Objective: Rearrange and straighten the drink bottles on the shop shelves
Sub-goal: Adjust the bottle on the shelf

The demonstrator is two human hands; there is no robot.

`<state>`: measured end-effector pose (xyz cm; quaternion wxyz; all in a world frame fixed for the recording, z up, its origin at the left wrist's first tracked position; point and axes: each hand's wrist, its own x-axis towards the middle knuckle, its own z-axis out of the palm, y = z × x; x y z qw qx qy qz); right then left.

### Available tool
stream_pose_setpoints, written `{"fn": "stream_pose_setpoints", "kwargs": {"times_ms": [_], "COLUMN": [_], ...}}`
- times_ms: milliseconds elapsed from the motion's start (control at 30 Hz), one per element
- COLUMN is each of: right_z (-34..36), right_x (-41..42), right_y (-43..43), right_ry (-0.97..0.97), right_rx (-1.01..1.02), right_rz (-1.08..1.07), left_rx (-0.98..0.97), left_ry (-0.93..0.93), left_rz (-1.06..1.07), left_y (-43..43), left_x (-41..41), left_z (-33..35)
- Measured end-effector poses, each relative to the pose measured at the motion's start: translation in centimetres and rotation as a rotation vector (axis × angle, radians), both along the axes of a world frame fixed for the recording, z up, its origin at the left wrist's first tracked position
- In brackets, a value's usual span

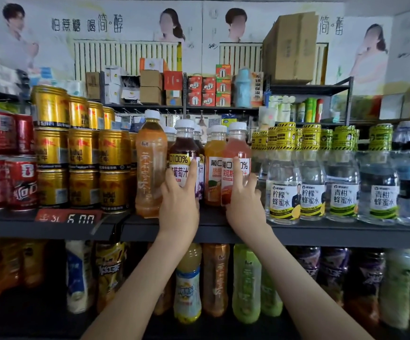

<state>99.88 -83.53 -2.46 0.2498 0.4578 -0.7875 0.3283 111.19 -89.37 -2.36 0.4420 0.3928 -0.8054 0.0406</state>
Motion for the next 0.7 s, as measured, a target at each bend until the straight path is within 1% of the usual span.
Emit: {"fn": "stream_pose_setpoints", "kwargs": {"times_ms": [100,200,333,433,700], "right_z": [0.1,0.0,0.1,0.2,0.9], "right_x": [-0.4,-0.6,-0.8,-0.7,-0.9], "right_y": [-0.5,-0.6,-1.0,-1.5,-2.2], "right_ry": [-0.045,-0.045,0.036,0.055,-0.002], "right_rx": [-0.001,0.004,0.008,0.014,0.056], "right_rz": [0.005,-0.026,-0.129,-0.170,-0.225], "left_rx": [-0.006,-0.021,-0.024,-0.037,-0.066], "left_ry": [0.010,-0.001,-0.013,-0.014,0.002], "left_rz": [0.000,-0.001,-0.007,-0.005,-0.003], "left_y": [-0.1,-0.1,-0.1,-0.2,-0.4], "left_x": [0.0,0.1,0.2,0.4,0.5], "left_z": [0.0,-0.1,-0.1,-0.1,-0.4]}}
